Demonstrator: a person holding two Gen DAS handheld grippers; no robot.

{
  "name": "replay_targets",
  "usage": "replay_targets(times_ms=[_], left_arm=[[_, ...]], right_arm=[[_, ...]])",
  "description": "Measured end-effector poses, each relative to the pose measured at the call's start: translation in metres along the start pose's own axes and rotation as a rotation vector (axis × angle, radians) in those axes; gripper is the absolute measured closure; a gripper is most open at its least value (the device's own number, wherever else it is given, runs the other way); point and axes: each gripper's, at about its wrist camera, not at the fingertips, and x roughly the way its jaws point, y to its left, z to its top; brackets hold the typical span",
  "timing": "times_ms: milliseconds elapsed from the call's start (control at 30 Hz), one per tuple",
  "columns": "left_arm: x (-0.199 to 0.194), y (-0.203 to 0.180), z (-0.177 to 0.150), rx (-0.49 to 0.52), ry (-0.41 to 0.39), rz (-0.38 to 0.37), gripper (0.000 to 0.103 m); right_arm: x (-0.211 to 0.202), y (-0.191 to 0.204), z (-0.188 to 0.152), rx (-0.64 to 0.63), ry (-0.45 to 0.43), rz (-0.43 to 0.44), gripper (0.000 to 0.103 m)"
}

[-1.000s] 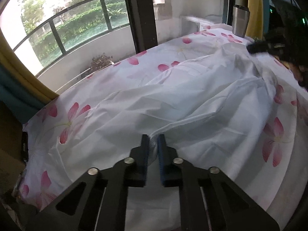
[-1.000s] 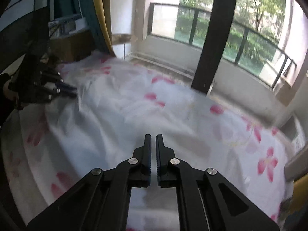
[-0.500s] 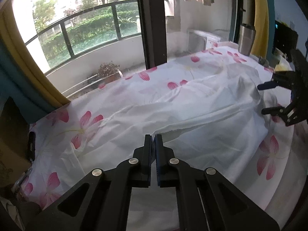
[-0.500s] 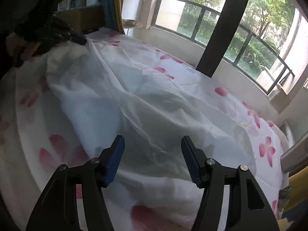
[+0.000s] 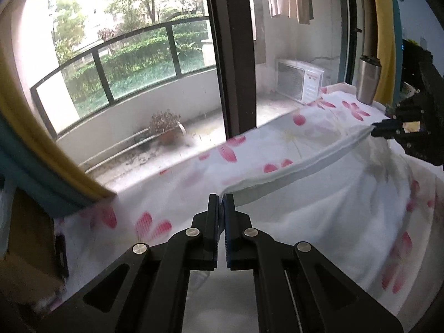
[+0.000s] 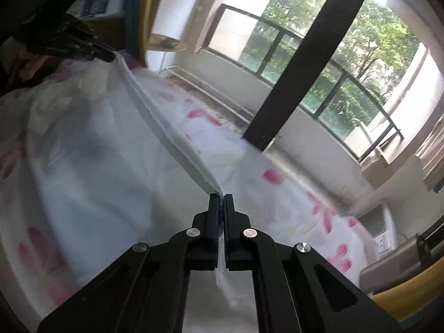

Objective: Fold large clothes

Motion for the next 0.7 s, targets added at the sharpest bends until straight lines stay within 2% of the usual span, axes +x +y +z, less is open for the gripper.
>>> replay_targets(times_ms=[100,267,367,433,500,567,700], left_arm=[[0.021,0.011,0.010,-0.022,0.006,-0.002,0.099],[0.080,0.030,0.011,-0.059,0.103,-0.004,0.099],[0.111,0.037,0.008,-0.068,0.181,-0.019,0.098],[0.123,0.039,0.005,-0.066,0.205,0.013,0.098],[0.136,0.042,0.003,-0.075,0.242,0.011,0.097],[0.141,0.046,0.002,-0.087,0.263,0.012,0.091],[0.137,0.058,0.000,-0.130,0.267,0.019,0.066]], right_arm=[[0.021,-0.017,0.008,0.025,0.005,-0.013,0.101],[0.063,-0.030,0.014,0.030,0.012,-0.044,0.101],[0.095,-0.035,0.016,0.009,0.065,-0.045,0.098],[0.111,-0.035,0.015,-0.024,0.121,-0.056,0.085],[0.127,-0.035,0.010,-0.062,0.161,-0.092,0.054],[0.132,-0.039,0.007,-0.053,0.179,-0.086,0.049],[0.125,-0.052,0.003,0.008,0.182,-0.079,0.043]])
